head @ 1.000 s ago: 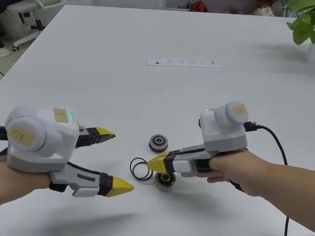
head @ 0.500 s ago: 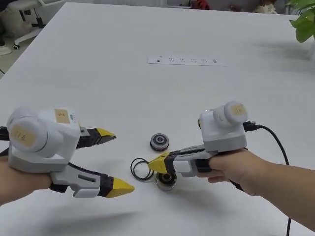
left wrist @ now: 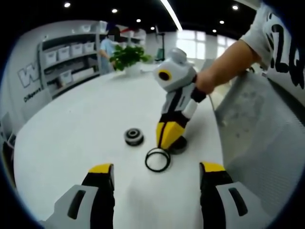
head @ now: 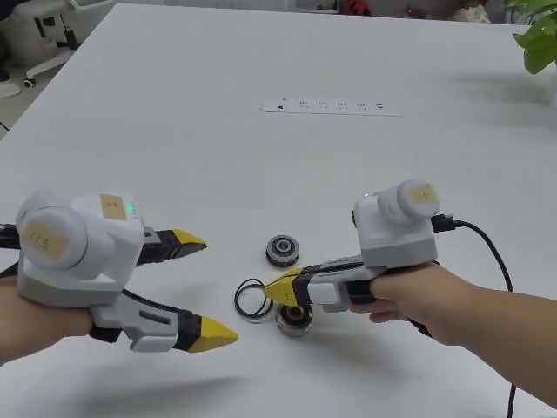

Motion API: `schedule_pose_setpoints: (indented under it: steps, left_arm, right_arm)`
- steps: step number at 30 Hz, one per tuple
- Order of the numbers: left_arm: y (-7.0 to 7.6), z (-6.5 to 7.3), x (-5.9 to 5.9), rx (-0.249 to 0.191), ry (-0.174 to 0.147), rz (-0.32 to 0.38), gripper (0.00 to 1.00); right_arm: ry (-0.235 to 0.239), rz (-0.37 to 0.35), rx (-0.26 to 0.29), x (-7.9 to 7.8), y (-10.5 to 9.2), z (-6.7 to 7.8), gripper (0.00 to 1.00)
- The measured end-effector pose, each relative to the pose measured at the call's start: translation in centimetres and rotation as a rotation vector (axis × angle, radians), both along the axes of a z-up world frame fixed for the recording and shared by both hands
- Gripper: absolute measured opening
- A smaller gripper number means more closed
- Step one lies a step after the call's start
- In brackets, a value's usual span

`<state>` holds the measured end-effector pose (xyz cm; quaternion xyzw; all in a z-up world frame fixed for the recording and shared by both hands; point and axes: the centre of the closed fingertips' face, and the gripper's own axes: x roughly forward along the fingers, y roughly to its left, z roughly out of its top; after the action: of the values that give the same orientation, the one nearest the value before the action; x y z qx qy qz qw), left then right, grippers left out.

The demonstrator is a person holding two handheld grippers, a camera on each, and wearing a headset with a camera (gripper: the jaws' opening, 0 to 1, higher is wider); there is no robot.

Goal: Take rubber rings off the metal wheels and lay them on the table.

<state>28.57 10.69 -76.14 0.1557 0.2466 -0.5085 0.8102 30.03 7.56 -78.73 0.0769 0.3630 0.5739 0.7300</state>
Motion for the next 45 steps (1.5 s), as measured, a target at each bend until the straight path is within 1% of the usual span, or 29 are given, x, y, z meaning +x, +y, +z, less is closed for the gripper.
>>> schedule_pose_setpoints:
  steps: [20,34,45]
  left_arm:
    - [-0.1,-0.1,-0.2,0.008,0.01,-0.012,0.74]
    - [-0.2,0.5,0.2,0.003,-0.003,-0.01,0.73]
    - [0.3,1.1,1.1,0.0,-0.015,0.007,0.72]
  right_arm:
    - [-0.004,-0.017,-0.001,0.4,-0.6,0.2,0.03]
    - [-0.037,-0.054,0.016,1.2,-1.3,1.6,0.07]
    - [-0.082,-0.057,0.001,1.8,-2.0,2.0,0.1]
